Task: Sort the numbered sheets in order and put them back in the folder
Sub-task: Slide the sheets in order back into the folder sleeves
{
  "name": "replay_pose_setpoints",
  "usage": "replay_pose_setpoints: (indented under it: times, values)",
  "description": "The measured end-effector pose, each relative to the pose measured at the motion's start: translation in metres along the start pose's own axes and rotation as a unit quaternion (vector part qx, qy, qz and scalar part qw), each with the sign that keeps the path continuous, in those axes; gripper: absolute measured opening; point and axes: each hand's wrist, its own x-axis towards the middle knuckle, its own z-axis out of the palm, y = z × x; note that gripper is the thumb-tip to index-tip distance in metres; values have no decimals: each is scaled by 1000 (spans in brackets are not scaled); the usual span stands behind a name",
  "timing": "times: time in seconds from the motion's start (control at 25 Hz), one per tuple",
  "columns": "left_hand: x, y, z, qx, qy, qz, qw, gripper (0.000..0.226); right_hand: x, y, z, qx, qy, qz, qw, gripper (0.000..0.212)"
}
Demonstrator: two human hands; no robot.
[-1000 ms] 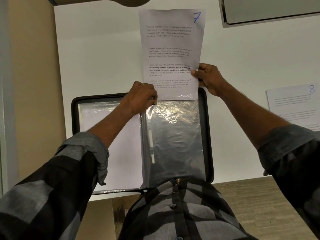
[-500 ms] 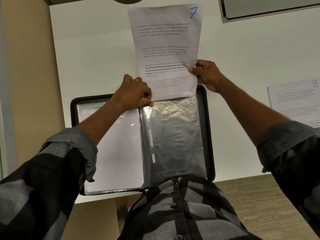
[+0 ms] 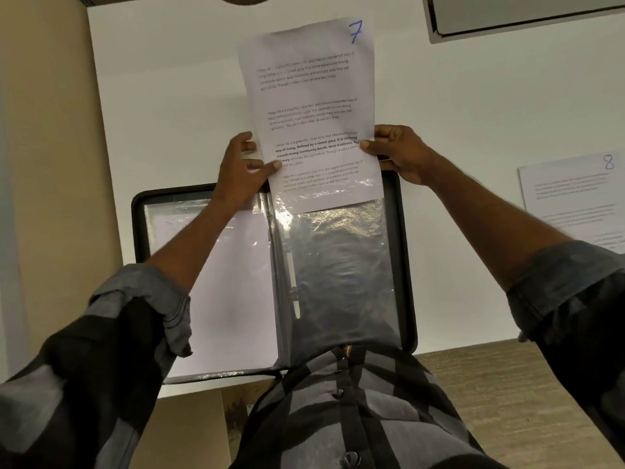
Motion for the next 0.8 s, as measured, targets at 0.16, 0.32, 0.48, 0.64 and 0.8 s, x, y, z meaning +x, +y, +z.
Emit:
replay_pose_setpoints:
  times: [0.16, 0.32, 0.48, 0.64, 0.8]
  values:
    - [11, 0, 11, -122, -28, -51, 991, 61, -9, 2, 0, -8, -15, 3, 1000, 39]
    - [5, -5, 17, -121, -53, -24, 991, 50, 12, -41, -9, -74, 40, -85, 993, 50]
    - [1, -8, 17, -125, -45, -6, 991, 48, 52, -124, 1, -356, 70, -229, 903, 72]
    - [-7, -10, 20, -128, -26, 2, 991, 49, 81, -181, 41, -604, -72, -172, 774, 56]
    - [-25, -19, 27, -149, 67, 11, 986, 52, 98, -181, 69, -653, -128, -150, 731, 34]
